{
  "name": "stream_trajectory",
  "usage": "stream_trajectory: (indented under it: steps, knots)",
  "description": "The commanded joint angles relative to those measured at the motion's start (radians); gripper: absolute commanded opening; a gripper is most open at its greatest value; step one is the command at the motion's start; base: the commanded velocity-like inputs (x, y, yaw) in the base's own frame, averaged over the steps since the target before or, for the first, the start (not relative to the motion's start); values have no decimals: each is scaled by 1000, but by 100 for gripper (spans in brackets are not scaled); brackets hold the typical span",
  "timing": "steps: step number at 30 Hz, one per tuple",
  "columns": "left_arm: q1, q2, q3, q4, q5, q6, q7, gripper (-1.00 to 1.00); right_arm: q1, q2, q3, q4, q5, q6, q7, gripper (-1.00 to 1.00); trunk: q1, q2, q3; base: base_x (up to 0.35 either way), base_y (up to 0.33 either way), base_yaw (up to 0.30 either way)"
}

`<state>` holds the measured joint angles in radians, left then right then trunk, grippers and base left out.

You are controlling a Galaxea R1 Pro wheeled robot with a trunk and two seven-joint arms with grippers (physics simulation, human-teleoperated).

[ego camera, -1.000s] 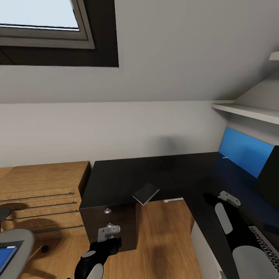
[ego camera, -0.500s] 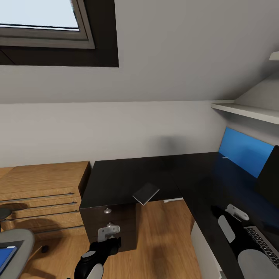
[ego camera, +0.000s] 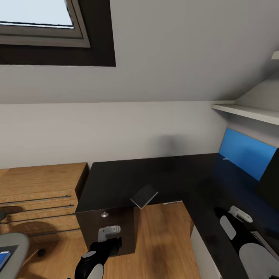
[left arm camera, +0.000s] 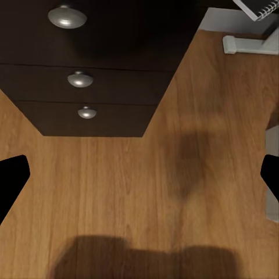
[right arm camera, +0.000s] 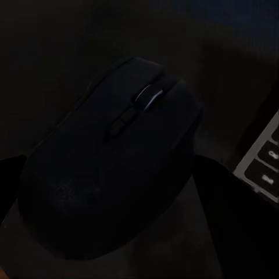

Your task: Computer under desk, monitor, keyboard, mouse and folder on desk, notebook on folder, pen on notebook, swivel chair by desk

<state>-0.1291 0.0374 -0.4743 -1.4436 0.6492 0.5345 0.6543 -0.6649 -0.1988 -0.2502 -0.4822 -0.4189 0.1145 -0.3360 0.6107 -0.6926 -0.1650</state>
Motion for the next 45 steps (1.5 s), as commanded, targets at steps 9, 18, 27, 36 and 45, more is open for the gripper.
stream_trajectory:
  steps: [9, 18, 27, 36, 45]
  knots:
    - [-1, 1, -3, 0, 9, 1, 10, 100, -5, -26, 0, 34, -2, -43, -6, -100, 0, -1, -2, 168, -1, 0]
    - [-1, -1, -3, 22, 9, 1, 11, 100, -21, -41, 0, 72, -1, -82, -6, -100, 0, -1, -2, 141, -27, 0]
    - [1, 3, -2, 34, 7, -5, 9, 100, -27, -55, 0, 76, -3, -84, -6, -100, 0, -1, -2, 42, -14, 0]
    - [166, 127, -9, 191, 2, -318, -61, 100, -36, -129, -2, 87, -11, 1, -10, -100, 0, -1, -2, 1, 0, 0]
    - [167, 125, -4, 235, 8, -338, -64, 100, -51, -157, -3, 98, -13, 116, -45, -100, 0, -1, -2, 0, 0, 0]
